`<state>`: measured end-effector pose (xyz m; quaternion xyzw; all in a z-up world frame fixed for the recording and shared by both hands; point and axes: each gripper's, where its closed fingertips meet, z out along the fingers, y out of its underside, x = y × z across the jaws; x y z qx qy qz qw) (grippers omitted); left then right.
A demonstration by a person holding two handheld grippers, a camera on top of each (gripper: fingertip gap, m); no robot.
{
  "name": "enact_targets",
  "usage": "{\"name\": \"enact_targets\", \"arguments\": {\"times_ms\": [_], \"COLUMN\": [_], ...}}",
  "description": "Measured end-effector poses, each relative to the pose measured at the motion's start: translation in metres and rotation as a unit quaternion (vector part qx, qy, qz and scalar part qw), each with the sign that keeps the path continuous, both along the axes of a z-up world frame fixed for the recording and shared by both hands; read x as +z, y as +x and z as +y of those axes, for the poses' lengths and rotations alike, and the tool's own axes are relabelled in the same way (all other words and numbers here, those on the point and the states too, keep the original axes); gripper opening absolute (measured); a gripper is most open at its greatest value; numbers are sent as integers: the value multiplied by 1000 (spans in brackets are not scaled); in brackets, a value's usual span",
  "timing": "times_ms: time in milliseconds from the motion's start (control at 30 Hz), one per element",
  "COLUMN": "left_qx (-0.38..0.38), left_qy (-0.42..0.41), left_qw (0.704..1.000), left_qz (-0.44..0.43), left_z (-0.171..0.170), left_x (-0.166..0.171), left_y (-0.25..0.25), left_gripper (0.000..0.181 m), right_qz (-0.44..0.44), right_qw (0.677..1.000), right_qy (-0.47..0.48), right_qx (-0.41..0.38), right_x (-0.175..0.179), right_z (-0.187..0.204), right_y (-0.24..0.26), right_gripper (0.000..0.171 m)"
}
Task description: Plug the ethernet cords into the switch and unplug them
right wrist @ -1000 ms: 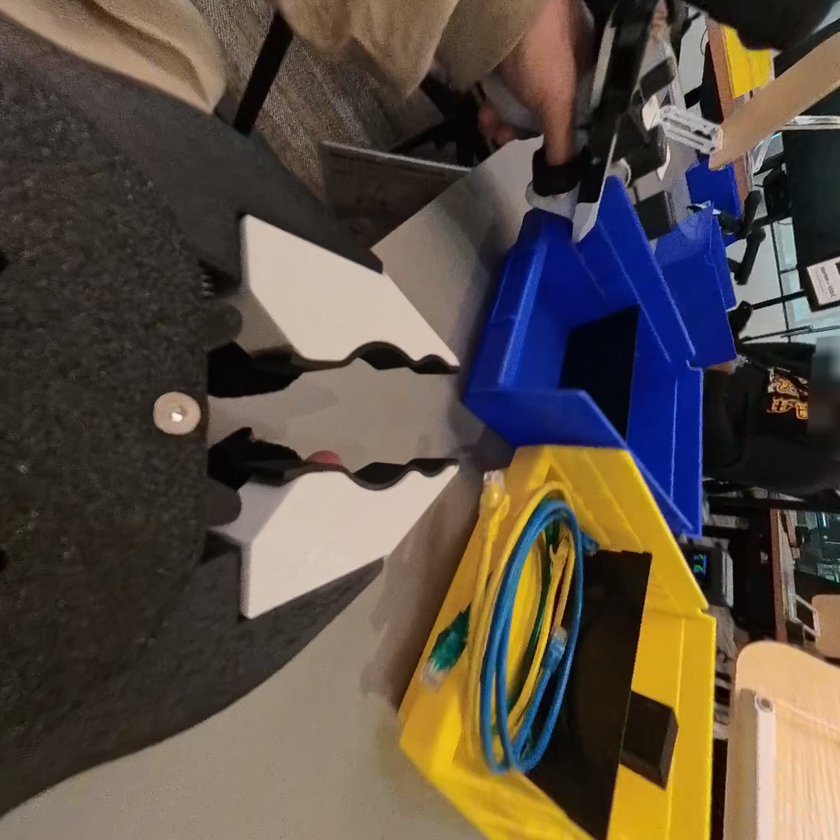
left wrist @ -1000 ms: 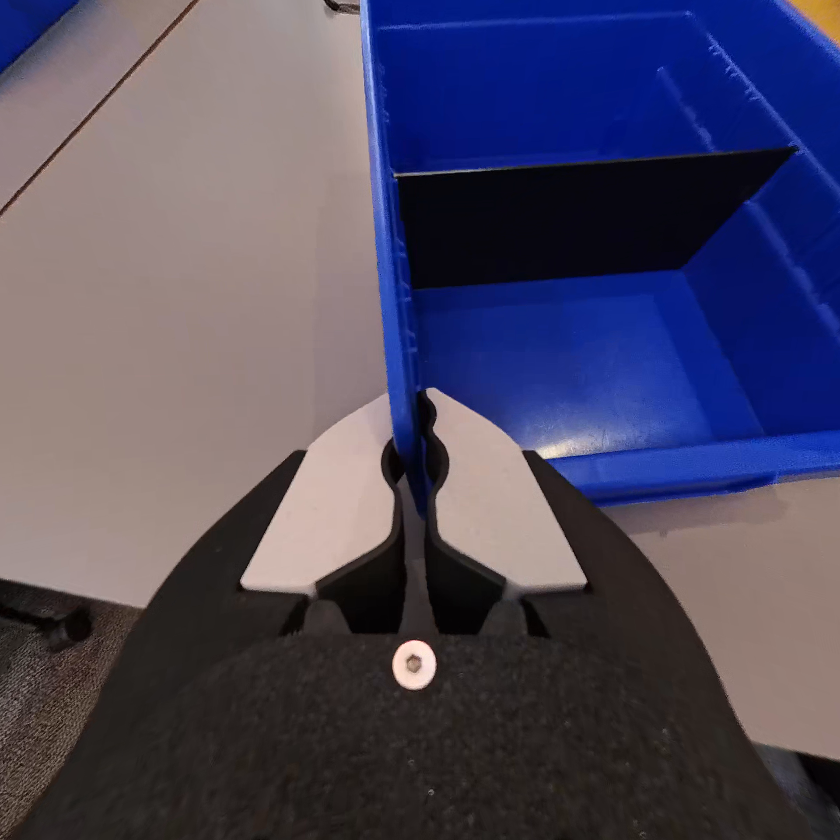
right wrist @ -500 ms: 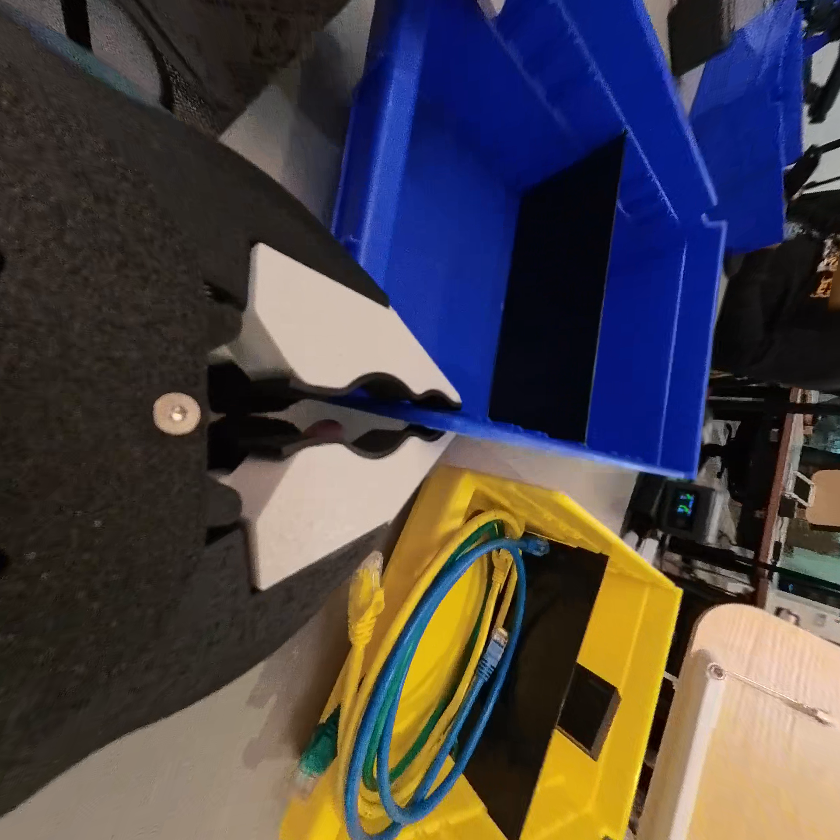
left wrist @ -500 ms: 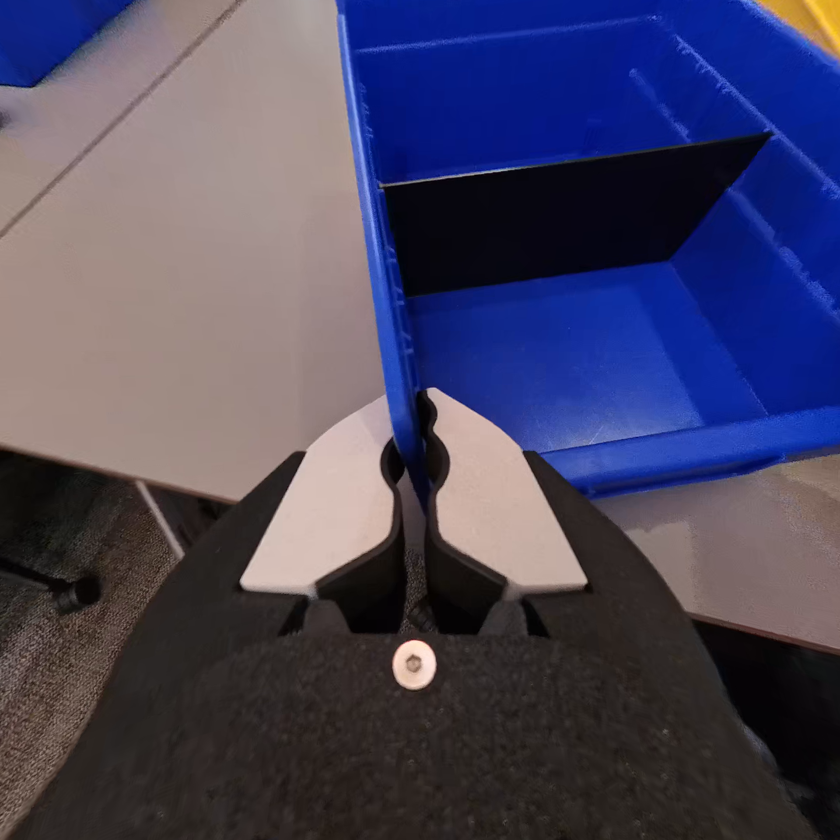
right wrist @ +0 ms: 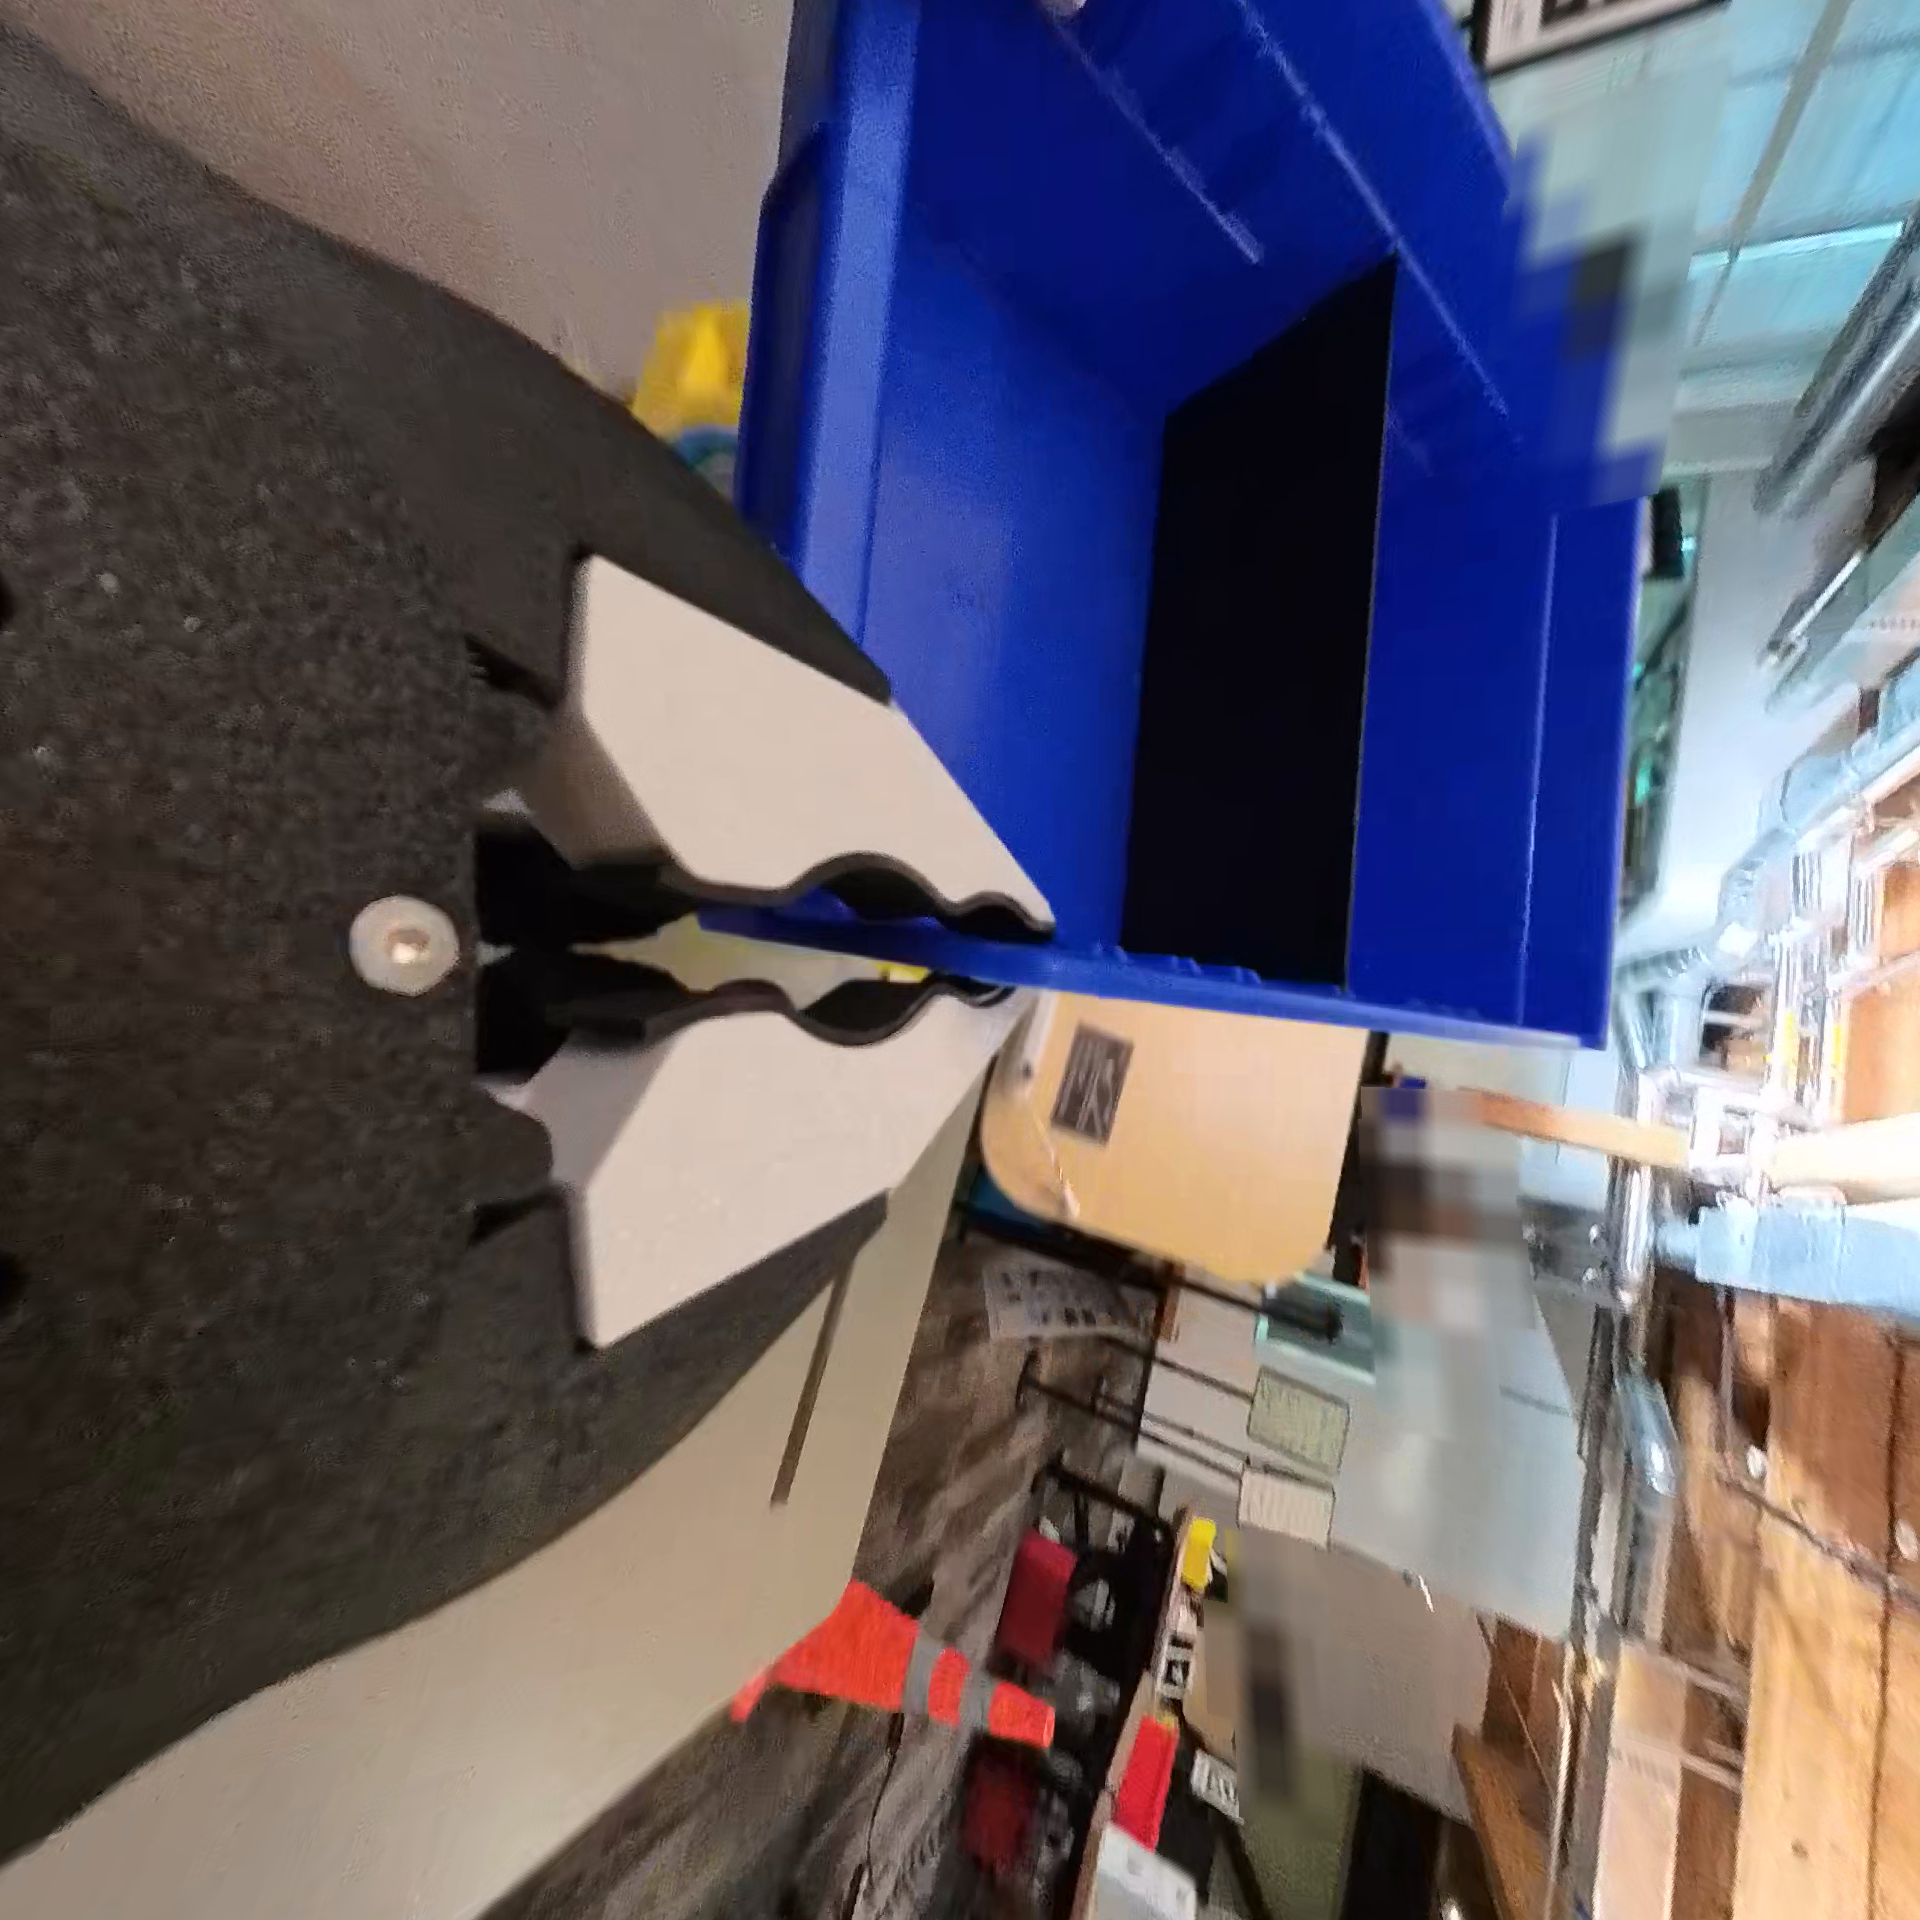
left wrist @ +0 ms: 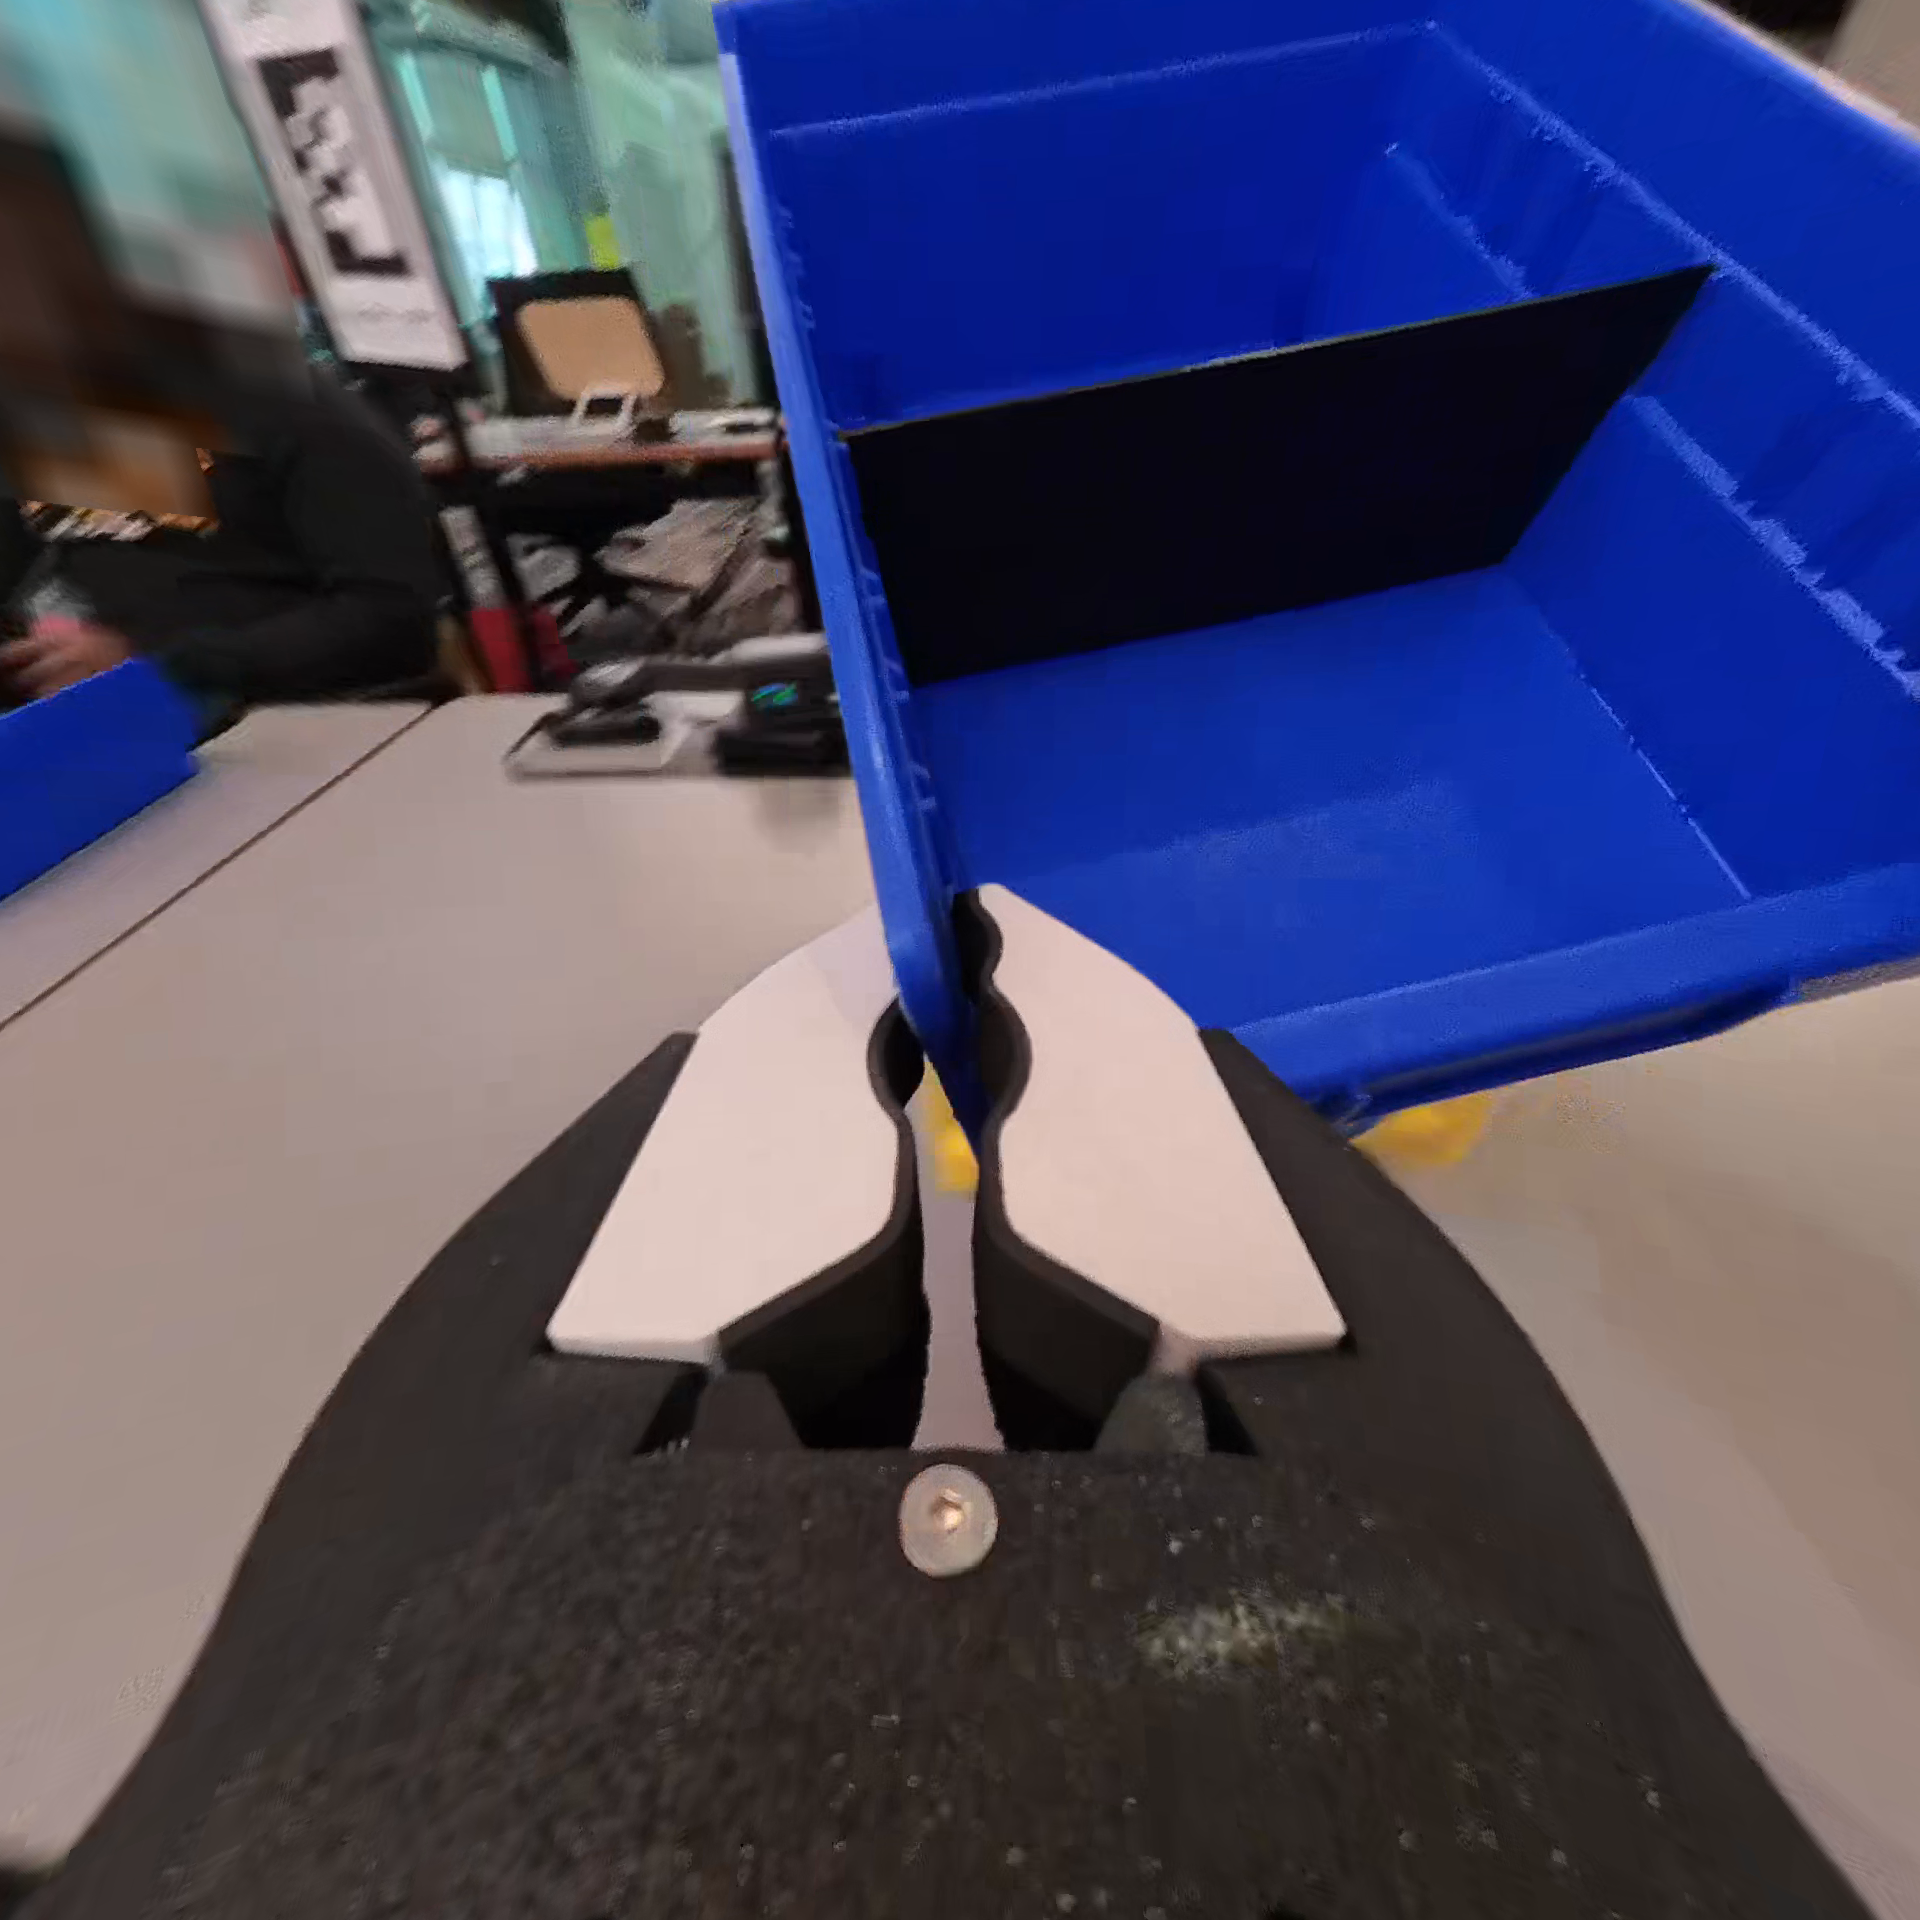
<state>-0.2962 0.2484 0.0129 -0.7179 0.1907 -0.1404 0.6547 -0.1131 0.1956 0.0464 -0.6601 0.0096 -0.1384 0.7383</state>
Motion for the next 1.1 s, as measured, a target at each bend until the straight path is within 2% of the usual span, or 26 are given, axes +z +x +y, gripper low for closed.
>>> {"name": "enact_targets", "arguments": {"times_ms": [100,233,333,400,467,567,700,800,867,967,1000,1033,1100], "left_qx": [-61,-135,-164,-169,-179,-189,-202,-249,-313,-399,-411,-399,-341], "left_qy": [3,-47,-97,-116,-144,-177,-191,-209,-233,-253,-236,-213,-171], "left_qw": [998,988,978,974,969,963,959,944,918,879,879,890,924], "left_qz": [17,55,84,96,93,81,60,57,71,72,62,52,28], "left_z": [-10,-27,-36,-43,-51,-61,-70,-85,-105,-137,-136,-124,-77], "left_x": [-6,-52,-94,-117,-138,-160,-158,-157,-154,-136,-124,-111,-89], "left_y": [117,251,308,325,335,340,335,331,317,253,223,190,123], "left_gripper": [4,4,4,4,5,6,13,15,16,18,18,19,19], "right_qz": [42,98,107,142,146,138,190,180,172,201,208,197,143], "right_qw": [996,980,971,964,957,947,944,941,943,937,934,935,942], "right_qy": [1,-48,-107,-127,-162,-215,-216,-223,-213,-220,-216,-204,-163], "right_qx": [-81,-166,-185,-183,-190,-197,-162,-180,-187,-184,-193,-213,-255], "right_x": [-11,-56,-106,-135,-150,-166,-189,-189,-189,-192,-186,-174,-137], "right_z": [-29,-67,-86,-92,-97,-102,-103,-103,-100,-103,-109,-118,-134], "right_y": [111,234,285,302,312,319,317,322,325,321,322,324,316], "right_gripper": [1,1,1,2,1,2,2,6,8,10,22,29,28]}}
